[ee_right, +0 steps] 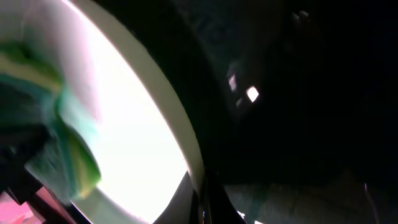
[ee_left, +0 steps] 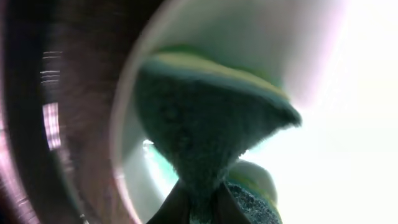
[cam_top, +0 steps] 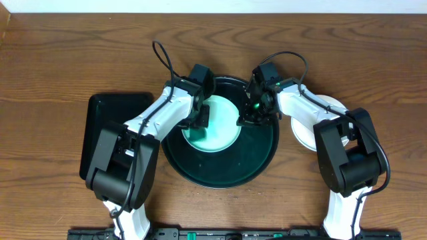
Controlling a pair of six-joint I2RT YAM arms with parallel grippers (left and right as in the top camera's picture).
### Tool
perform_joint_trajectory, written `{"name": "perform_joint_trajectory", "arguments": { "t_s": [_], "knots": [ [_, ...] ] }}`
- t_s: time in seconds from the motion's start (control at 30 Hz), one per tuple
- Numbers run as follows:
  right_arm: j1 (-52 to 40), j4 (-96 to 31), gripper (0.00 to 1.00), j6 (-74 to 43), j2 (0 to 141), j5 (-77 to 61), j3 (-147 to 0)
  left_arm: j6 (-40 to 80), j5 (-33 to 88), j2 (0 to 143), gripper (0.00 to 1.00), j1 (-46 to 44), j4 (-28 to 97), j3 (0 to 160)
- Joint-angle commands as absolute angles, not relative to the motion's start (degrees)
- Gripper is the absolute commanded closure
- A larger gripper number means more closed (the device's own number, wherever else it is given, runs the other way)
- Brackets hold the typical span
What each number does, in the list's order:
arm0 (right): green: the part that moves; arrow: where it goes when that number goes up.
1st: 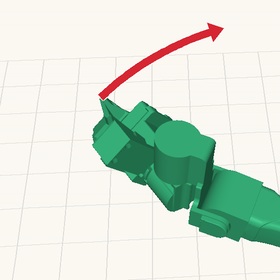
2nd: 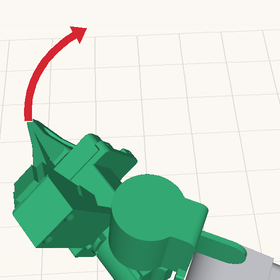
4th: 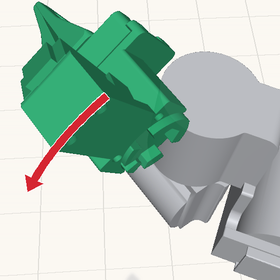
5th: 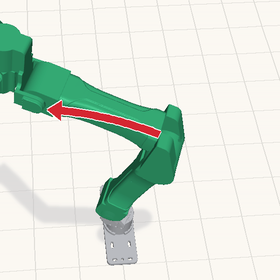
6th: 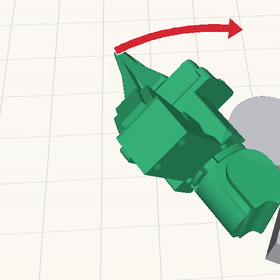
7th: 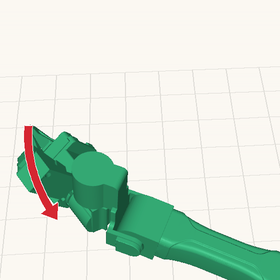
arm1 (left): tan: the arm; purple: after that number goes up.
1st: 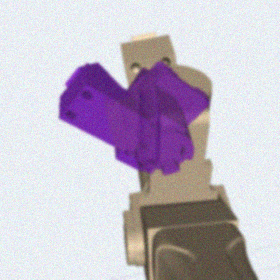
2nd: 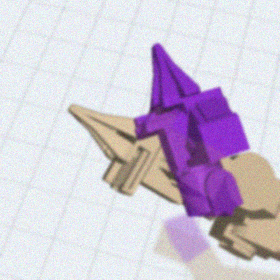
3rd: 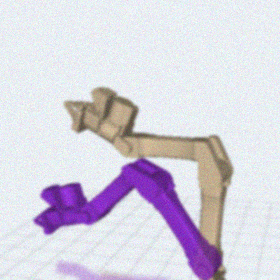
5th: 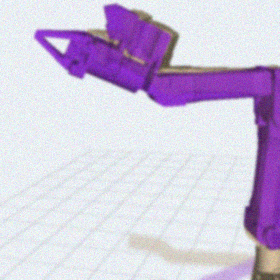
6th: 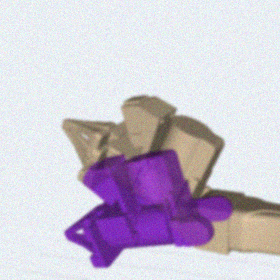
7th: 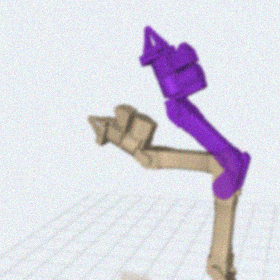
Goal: Clean dirty plates on tray and stack at the side
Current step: 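Scrub the last plate with the sponge while right gripper holds it, then lift left gripper with sponge back over the black dish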
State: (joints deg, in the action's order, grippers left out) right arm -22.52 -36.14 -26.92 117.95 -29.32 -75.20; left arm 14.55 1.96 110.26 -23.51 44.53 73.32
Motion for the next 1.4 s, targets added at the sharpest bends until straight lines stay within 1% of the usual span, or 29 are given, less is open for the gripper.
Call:
{"name": "perform_joint_trajectory", "arguments": {
  "t_s": [0.0,0.03,0.07,0.17,0.23,0.3,0.33,0.47,0.57,0.73,0.9,0.93,1.0,1.13,1.27,1.37],
  "knots": [
    [-22.22,-36.49,0.99,-26.92,118.1,-27.55,-74.46,2.7,25.45,111.24,0.93,-24.97,46.48,72.34],
    [-22.22,-36.49,0.99,-26.92,118.1,-27.55,-74.46,1.21,29.56,111.24,0.93,-25.12,45.71,72.34],
    [-22.22,-36.47,0.99,-26.92,118.1,-27.57,-74.46,1.1,31.0,111.24,0.93,-25.12,44.86,72.34],
    [-22.22,-36.45,0.99,-26.89,118.1,-27.73,-74.46,1.61,30.96,111.24,0.93,-24.97,41.52,72.34],
    [-22.22,-36.49,0.99,-26.89,118.1,-27.73,-74.46,3.11,28.64,111.24,0.93,-24.51,39.13,72.34],
    [-22.22,-36.58,0.99,-26.89,118.1,-27.73,-74.46,6.09,23.57,111.24,0.93,-23.68,37.45,72.34],
    [-22.22,-36.6,0.99,-26.89,118.1,-27.73,-74.46,9.3,17.63,111.24,0.93,-22.63,36.4,72.34],
    [-22.22,-36.6,0.99,-26.89,118.1,-27.73,-74.46,15.09,3.55,111.22,0.93,-19.68,35.31,72.47],
    [-22.22,-36.71,0.99,-26.89,118.1,-27.73,-74.46,15.38,-0.69,110.93,0.93,-17.56,38.83,74.28],
    [-22.24,-36.88,0.99,-26.89,118.1,-27.73,-74.46,15.35,2.87,106.52,0.93,-16.67,48.27,79.59],
    [-22.72,-36.73,0.99,-25.98,117.97,-27.7,-74.5,15.31,3.42,95.74,0.93,-15.9,52.23,81.87],
    [-23.0,-36.62,0.99,-25.02,117.45,-27.68,-74.59,15.27,3.36,92.05,0.93,-14.68,52.71,81.87],
    [-23.53,-36.53,0.99,-23.64,116.14,-27.03,-74.59,15.11,3.36,89.17,0.93,-12.86,53.17,81.87],
    [-25.47,-36.99,0.99,-21.67,111.11,-19.55,-74.59,15.11,3.38,86.78,0.93,-8.38,53.95,81.82],
    [-29.56,-38.63,0.99,-19.57,102.98,-4.73,-74.59,15.11,3.36,86.91,0.93,-3.53,53.91,80.75],
    [-32.97,-39.55,0.99,-18.26,98.91,5.23,-74.59,15.11,3.36,86.96,0.93,-1.63,53.93,80.29]
  ]
}}
